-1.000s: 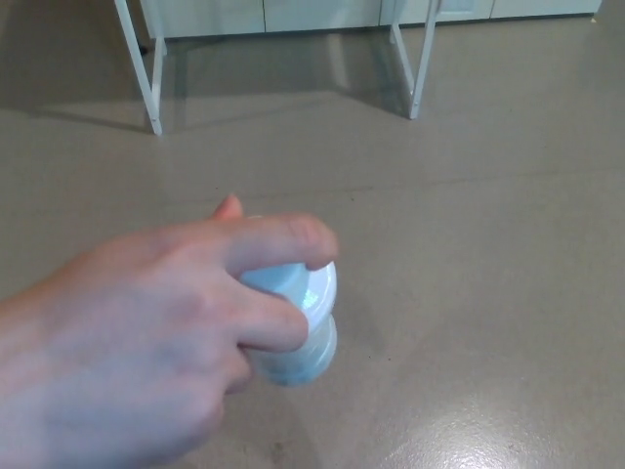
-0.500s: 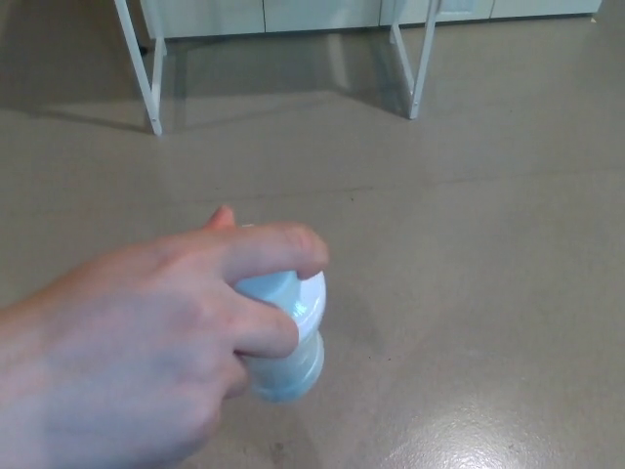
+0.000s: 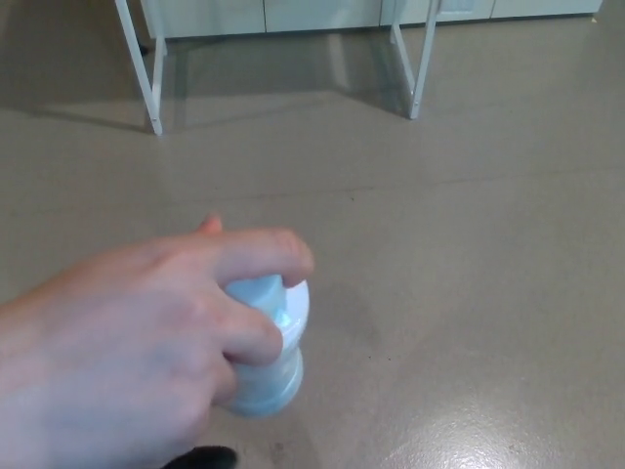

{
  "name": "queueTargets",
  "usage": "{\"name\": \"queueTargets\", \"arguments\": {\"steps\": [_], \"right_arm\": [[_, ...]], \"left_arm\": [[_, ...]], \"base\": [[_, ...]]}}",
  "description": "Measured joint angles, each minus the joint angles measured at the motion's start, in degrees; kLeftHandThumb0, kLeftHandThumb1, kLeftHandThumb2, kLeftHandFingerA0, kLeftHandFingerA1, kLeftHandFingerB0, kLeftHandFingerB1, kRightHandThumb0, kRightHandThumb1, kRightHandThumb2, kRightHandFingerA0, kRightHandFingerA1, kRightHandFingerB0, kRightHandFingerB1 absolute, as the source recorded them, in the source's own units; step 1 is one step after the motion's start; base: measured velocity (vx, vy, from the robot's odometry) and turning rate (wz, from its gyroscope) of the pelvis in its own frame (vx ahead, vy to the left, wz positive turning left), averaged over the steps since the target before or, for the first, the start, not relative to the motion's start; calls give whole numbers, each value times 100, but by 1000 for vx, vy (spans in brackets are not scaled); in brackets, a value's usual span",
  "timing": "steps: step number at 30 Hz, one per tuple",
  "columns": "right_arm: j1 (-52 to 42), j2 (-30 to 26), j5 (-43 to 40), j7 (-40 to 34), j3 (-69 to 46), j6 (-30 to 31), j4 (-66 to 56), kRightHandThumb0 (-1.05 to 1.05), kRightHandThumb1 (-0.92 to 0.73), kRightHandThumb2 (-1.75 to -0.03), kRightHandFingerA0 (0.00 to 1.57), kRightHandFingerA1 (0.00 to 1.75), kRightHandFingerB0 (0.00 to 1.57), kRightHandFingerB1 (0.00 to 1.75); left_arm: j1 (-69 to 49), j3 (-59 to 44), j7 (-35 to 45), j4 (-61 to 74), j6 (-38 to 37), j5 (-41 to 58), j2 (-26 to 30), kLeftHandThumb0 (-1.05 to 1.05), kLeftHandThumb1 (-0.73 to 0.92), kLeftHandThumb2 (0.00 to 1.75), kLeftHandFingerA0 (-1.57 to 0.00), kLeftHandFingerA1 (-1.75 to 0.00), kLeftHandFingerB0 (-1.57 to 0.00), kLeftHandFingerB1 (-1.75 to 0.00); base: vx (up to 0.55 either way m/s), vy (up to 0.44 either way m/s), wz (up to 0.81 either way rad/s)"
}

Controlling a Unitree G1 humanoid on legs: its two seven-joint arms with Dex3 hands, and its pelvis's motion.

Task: The robot picks up a bottle from a person using its left hand and walk towards the table in frontand put the bottle on the table.

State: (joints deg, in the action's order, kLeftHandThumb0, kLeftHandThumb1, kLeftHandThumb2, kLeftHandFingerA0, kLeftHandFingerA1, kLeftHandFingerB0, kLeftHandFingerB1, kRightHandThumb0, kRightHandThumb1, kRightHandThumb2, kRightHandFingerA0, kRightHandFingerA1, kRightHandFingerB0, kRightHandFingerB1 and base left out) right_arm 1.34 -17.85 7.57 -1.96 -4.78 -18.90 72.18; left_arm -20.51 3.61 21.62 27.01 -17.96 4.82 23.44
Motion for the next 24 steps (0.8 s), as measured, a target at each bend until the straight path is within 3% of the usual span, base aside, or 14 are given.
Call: {"name": "queueTargets", "arguments": {"steps": [4, 7, 8, 12, 13, 14, 16, 17, 18, 19, 20, 21, 22, 24], "right_arm": [[76, 0, -2, 47, 2, 4, 36, -64, -44, -83, 35, 50, 23, 43], [114, 0, -4, 73, 3, 16, 57, -56, -42, -84, 37, 52, 21, 44], [126, 0, -8, 92, -1, 24, 68, -61, -54, -57, 40, 35, 34, 33], [135, 0, -17, 147, -14, 28, 94, -62, -54, -57, 40, 35, 34, 33], [135, 0, -17, 155, -15, 29, 98, -63, -45, -84, 37, 50, 21, 42], [135, -1, -14, 161, -8, 30, 101, -62, -45, -84, 37, 50, 21, 42], [136, -2, -8, 169, 12, 40, 109, -60, -44, -86, 38, 52, 21, 43], [137, -1, -6, 177, 26, 40, 112, -60, -44, -86, 38, 52, 21, 43], [136, -2, -6, 182, 34, 41, 112, -65, -46, -85, 39, 51, 22, 42], [133, -3, -6, 193, 42, 41, 113, -64, -46, -85, 39, 51, 22, 42], [129, -4, -6, 202, 46, 43, 114, -64, -46, -85, 39, 51, 22, 42], [122, -4, -6, 215, 52, 43, 115, -63, -46, -85, 39, 51, 22, 43], [113, -4, -7, 231, 55, 43, 116, -58, -44, -87, 39, 53, 21, 44], [99, -5, -7, 266, 60, 41, 117, -59, -44, -86, 41, 53, 22, 44]], "left_arm": [[192, 377, 167, 888, 371, 104, 221, -67, 42, 82, -7, -7, -8, -19], [333, 579, 262, 1302, 631, 114, 358, -65, 36, 82, 0, -13, -1, -23], [420, 672, 306, 1421, 749, 112, 403, -63, 34, 82, 0, -16, -1, -24], [584, 857, 404, 1706, 1095, 109, 470, -62, 33, 81, -1, -21, 0, -24], [603, 889, 422, 1757, 1180, 109, 480, -60, 56, 57, -43, -38, -13, -28], [600, 935, 421, 1777, 1247, 118, 434, -48, 69, 61, -75, -43, -17, -29], [528, 1076, 388, 1769, 1334, 126, 226, -25, 84, 67, -112, -55, -37, -34], [481, 1145, 355, 1761, 1355, 125, 85, -25, 84, 67, -112, -55, -37, -34], [448, 1179, 330, 1761, 1371, 124, 11, -9, 81, 66, -124, -76, -77, -43], [369, 1234, 271, 1750, 1384, 114, -120, -7, 78, 68, -123, -85, -89, -50], [312, 1285, 226, 1734, 1385, 104, -222, -7, 78, 68, -123, -85, -89, -50], [212, 1354, 158, 1711, 1386, 72, -360, -6, 76, 74, -119, -98, -98, -57], [134, 1403, 103, 1695, 1385, 30, -451, -1, 71, 86, -111, -111, -89, -96], [25, 1512, -22, 1573, 1333, -100, -648, -4, 73, 83, -110, -111, -85, -104]], "base": [[0, 0, 0], [0, 0, 0], [0, 0, 0], [0, 0, 0], [0, 0, 0], [0, 0, 0], [0, 0, 0], [0, 0, 0], [0, 0, 0], [0, 0, 0], [0, 0, 0], [0, 0, 0], [0, 0, 0], [0, 0, 0]]}}
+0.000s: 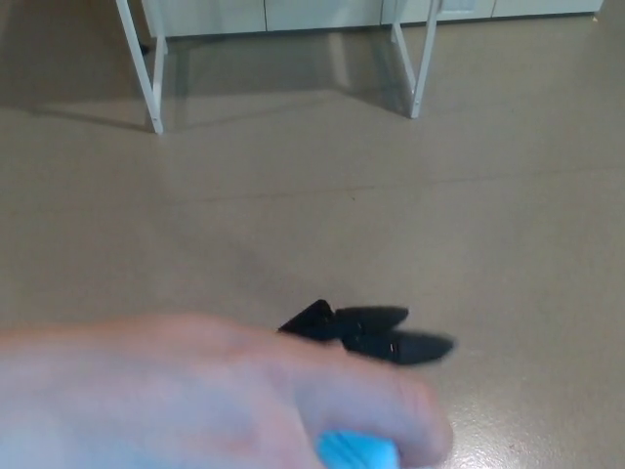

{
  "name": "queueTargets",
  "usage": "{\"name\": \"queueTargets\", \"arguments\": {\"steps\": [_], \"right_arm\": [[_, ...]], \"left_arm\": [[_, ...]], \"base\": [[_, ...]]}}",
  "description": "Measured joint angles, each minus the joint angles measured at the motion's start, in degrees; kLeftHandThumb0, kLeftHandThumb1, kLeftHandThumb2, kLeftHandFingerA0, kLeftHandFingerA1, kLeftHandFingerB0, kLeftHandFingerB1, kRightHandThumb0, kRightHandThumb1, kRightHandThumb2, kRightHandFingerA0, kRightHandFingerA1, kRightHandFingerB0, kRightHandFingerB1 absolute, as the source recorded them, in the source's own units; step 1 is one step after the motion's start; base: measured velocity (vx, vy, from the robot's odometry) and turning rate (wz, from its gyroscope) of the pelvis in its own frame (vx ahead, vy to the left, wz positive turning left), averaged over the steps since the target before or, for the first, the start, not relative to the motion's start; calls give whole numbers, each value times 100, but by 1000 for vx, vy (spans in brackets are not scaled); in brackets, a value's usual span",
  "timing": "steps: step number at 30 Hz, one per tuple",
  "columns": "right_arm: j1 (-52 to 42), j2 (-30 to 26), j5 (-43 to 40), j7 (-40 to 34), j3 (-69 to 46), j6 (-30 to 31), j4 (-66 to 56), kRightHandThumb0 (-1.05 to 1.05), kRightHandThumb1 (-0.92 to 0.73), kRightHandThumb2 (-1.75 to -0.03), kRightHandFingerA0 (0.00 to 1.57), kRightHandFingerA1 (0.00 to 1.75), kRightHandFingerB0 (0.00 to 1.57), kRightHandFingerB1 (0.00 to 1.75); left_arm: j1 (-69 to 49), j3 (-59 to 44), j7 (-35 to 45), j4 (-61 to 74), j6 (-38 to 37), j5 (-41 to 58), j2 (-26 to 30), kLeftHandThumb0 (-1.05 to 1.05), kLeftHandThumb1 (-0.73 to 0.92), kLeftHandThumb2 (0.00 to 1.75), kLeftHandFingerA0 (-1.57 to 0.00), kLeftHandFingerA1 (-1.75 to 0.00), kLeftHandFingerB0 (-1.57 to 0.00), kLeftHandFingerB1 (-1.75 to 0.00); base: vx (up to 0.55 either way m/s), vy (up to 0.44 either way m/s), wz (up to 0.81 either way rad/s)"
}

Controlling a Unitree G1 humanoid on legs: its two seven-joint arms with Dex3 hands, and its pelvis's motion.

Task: The robot picks up a bottle from a person using its left hand and walk towards the table in frontand put the bottle on the table.

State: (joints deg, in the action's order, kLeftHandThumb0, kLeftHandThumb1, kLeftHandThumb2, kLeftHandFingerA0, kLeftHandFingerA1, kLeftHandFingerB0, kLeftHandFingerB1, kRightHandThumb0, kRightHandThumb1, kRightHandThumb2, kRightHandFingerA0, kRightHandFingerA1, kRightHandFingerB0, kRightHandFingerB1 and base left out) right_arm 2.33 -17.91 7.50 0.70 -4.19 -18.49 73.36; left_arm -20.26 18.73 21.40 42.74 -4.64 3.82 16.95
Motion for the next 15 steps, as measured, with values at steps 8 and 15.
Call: {"name": "queueTargets", "arguments": {"steps": [8, 15], "right_arm": [[-19, -1, -1, 101, 28, 0, 6, -66, -47, -85, 40, 51, 24, 43], [-14, -2, -4, 192, 52, 2, 8, -66, -52, -60, 45, 39, 37, 36]], "left_arm": [[-259, 131, -271, -210, -156, -453, -296, -6, 73, 84, -116, -108, -85, -103], [-439, 137, -347, -218, -192, -593, -333, -6, 73, 81, -108, -112, -86, -99]], "base": [[0, 0, 0], [0, 0, 0]]}}
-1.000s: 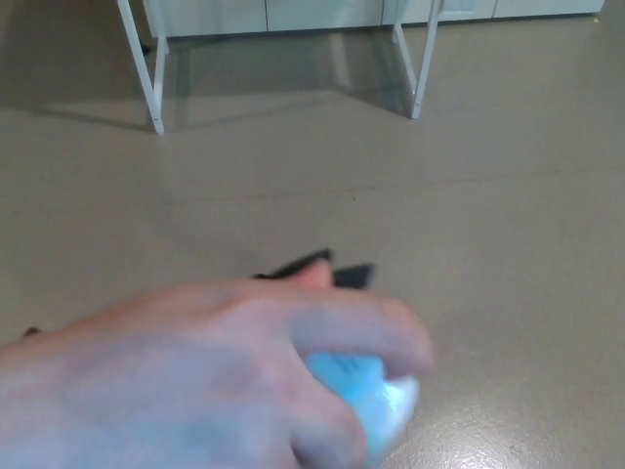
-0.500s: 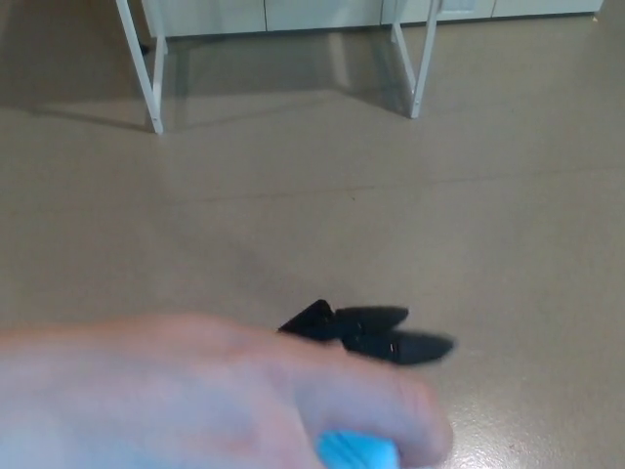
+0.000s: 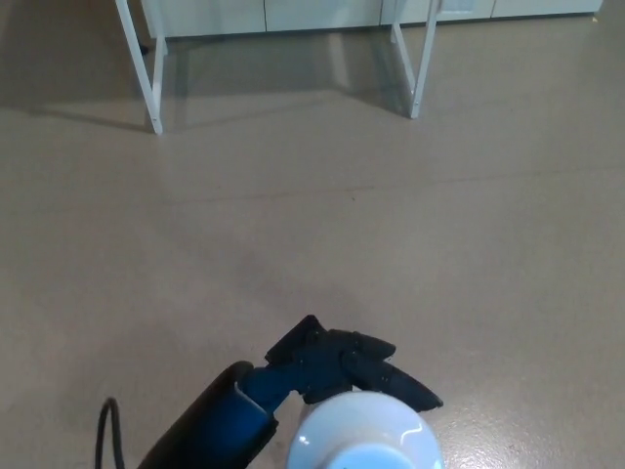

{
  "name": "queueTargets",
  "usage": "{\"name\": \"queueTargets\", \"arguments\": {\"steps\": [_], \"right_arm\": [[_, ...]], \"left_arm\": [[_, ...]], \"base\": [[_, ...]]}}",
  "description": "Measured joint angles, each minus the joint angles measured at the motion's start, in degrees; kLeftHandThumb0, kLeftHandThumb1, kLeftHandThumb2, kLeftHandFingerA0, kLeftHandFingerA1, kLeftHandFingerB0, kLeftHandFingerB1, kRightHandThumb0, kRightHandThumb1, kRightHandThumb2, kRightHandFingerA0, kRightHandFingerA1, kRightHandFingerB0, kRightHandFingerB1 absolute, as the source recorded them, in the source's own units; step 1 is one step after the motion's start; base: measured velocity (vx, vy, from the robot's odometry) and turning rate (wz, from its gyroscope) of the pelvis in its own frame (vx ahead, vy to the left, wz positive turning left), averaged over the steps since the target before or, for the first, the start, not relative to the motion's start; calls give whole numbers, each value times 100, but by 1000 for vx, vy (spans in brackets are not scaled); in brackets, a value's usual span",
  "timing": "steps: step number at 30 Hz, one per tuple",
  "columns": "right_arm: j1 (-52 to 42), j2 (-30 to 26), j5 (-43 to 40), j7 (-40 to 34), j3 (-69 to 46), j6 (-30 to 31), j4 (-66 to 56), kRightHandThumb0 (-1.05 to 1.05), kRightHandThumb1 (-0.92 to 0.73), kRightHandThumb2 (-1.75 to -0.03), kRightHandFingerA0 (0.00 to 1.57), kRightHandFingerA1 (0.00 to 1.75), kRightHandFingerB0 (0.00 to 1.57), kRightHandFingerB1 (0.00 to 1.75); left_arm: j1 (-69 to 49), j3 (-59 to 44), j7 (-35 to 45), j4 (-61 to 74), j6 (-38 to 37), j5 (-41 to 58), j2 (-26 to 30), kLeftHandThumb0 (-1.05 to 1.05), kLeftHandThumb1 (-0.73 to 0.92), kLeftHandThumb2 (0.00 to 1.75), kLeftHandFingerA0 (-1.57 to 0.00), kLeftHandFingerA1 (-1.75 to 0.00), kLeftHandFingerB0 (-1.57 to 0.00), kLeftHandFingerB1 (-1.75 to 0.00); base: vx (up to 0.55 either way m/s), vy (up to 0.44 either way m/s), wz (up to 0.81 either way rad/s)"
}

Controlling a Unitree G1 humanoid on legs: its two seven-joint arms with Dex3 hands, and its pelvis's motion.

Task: The robot picks up a bottle from a person using its left hand and walk towards the table in frontand put the bottle on the table.

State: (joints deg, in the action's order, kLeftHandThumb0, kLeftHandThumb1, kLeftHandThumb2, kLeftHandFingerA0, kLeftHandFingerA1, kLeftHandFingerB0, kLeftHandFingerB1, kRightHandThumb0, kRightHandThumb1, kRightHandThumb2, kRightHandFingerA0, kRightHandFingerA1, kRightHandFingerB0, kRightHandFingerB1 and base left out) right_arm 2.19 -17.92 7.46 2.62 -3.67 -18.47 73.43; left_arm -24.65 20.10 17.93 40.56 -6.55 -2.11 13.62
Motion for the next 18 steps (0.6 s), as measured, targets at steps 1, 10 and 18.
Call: {"name": "queueTargets", "arguments": {"steps": [1, 10, 18], "right_arm": [[0, 0, 0, 9, 2, 0, 0, -65, -52, -59, 46, 39, 38, 36], [-11, -47, 3, 111, 33, 36, 11, -67, -55, -61, 45, 38, 37, 36], [-34, -48, 16, 144, 90, 56, 11, -60, -59, -58, 48, 38, 41, 36]], "left_arm": [[-23, -10, -7, -17, -18, -6, 1, -8, 72, 82, -109, -113, -85, -98], [-402, -215, -79, -364, -219, -7, -72, -10, 78, 74, -112, -113, -87, -101], [-985, -912, -129, -938, -415, 312, -277, -8, 80, 76, -113, -116, -82, -108]], "base": [[0, 0, 0], [-4, -3, -3], [115, 137, -9]]}}
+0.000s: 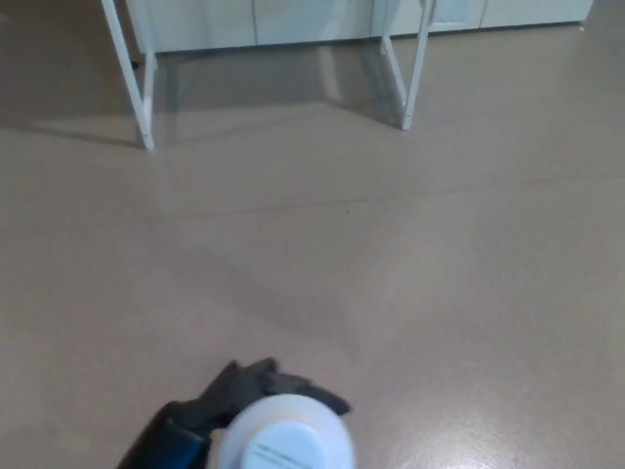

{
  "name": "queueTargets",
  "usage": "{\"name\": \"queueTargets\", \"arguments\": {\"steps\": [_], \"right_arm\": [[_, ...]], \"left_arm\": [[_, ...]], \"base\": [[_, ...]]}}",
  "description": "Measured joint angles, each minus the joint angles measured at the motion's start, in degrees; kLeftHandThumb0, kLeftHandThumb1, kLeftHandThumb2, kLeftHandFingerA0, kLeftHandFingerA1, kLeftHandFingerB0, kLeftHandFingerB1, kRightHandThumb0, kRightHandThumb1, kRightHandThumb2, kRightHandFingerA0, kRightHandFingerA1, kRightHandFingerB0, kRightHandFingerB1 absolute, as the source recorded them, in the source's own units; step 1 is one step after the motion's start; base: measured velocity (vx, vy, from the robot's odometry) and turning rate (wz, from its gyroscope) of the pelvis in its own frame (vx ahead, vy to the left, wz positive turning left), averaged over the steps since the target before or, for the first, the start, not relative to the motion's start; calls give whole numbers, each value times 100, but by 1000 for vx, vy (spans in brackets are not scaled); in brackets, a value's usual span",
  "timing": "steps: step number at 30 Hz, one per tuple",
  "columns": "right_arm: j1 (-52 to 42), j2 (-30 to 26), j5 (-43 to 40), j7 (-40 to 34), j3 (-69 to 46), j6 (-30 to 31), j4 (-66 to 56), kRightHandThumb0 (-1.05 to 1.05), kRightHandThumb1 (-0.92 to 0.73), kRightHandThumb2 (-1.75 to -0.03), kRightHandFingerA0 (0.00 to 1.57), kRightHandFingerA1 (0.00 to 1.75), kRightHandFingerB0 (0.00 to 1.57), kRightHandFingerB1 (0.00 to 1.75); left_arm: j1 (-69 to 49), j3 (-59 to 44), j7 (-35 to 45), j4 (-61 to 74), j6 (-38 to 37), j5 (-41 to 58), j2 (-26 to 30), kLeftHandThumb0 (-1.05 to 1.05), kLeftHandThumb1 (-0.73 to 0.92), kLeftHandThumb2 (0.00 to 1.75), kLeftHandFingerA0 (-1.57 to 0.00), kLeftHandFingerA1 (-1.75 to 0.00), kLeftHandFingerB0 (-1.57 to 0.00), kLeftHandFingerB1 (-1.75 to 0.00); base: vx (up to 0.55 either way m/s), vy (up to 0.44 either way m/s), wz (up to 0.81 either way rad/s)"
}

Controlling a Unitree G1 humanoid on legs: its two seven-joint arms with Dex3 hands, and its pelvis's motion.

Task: The robot picks up a bottle from a person using its left hand and walk towards the table in frontand put the bottle on the table.

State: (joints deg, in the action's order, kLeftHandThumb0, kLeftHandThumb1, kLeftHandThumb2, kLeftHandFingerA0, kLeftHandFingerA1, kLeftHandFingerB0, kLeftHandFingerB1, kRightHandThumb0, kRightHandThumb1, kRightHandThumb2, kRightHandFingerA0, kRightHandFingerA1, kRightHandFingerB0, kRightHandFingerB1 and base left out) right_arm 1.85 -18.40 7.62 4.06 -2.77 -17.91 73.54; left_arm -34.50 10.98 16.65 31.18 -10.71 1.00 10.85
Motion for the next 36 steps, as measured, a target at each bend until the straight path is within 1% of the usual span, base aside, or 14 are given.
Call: {"name": "queueTargets", "arguments": {"steps": [4, 6, 7, 9, 10, 12, 13, 20, 24, 30, 31, 33, 35, 36], "right_arm": [[7, 65, 20, 22, 37, 21, 11, -62, -55, -59, 45, 40, 39, 37], [15, 71, 20, 31, 38, 30, 9, -61, -59, -58, 47, 39, 40, 36], [20, 71, 22, 33, 40, 31, 8, -63, -55, -59, 45, 40, 38, 37], [23, 71, 22, 41, 40, 35, 9, -65, -56, -61, 44, 40, 37, 37], [23, 71, 21, 49, 37, 37, 9, -59, -47, -86, 42, 55, 26, 46], [23, 72, 18, 67, 29, 43, 10, -58, -46, -87, 42, 55, 27, 46], [21, 71, 16, 79, 22, 47, 10, -61, -60, -58, 47, 39, 40, 36], [95, 0, 54, 112, 89, 94, 0, -61, -61, -59, 47, 40, 40, 36], [197, 1, 79, 114, 133, 108, -9, -60, -59, -59, 47, 40, 40, 36], [118, -3, 89, 129, 149, 142, 18, -61, -62, -59, 47, 40, 39, 36], [108, 1, 88, 134, 146, 156, 24, -62, -58, -60, 45, 40, 38, 36], [165, 24, 82, 160, 134, 166, 14, -65, -58, -61, 43, 40, 37, 36], [188, 29, 82, 176, 129, 165, 8, -61, -62, -59, 47, 39, 39, 35], [176, 34, 84, 180, 132, 169, 12, -61, -58, -59, 46, 40, 39, 36]], "left_arm": [[40, -316, -13, -66, -51, 159, 6, -11, 83, 70, -114, -115, -82, -107], [124, -427, -16, -90, -85, 220, 4, -11, 82, 70, -114, -115, -83, -106], [145, -450, -16, -94, -86, 239, 2, -12, 80, 71, -114, -116, -84, -105], [179, -474, -16, -95, -85, 277, -12, -12, 79, 72, -113, -116, -85, -104], [186, -472, -15, -93, -85, 293, -25, -10, 80, 72, -114, -115, -84, -104], [188, -467, -12, -90, -84, 333, -41, -9, 80, 73, -114, -115, -84, -104], [178, -460, -8, -86, -84, 365, -43, -9, 80, 73, -116, -114, -85, -103], [235, -396, 18, -73, -80, 459, -140, -8, 79, 76, -117, -113, -86, -104], [236, -414, 22, -81, -82, 463, -158, -11, 80, 73, -117, -113, -85, -106], [216, -444, 24, -170, -89, 449, -173, -10, 79, 75, -118, -112, -86, -105], [218, -453, 23, -192, -99, 452, -176, -10, 78, 76, -117, -114, -86, -105], [257, -483, 17, -226, -121, 451, -170, -11, 78, 77, -118, -114, -86, -105], [255, -506, 11, -225, -122, 452, -158, -12, 78, 75, -118, -114, -86, -106], [249, -512, 11, -220, -124, 454, -154, -12, 79, 74, -118, -111, -86, -105]], "base": [[180, 57, -8], [245, 78, 8], [242, 48, 2], [255, 40, 8], [298, -6, 13], [312, -56, 11], [301, -80, 8], [414, -136, 16], [312, -74, -4], [391, 90, -25], [491, 179, 8], [419, 159, -54], [412, 157, 1], [448, 160, 7]]}}
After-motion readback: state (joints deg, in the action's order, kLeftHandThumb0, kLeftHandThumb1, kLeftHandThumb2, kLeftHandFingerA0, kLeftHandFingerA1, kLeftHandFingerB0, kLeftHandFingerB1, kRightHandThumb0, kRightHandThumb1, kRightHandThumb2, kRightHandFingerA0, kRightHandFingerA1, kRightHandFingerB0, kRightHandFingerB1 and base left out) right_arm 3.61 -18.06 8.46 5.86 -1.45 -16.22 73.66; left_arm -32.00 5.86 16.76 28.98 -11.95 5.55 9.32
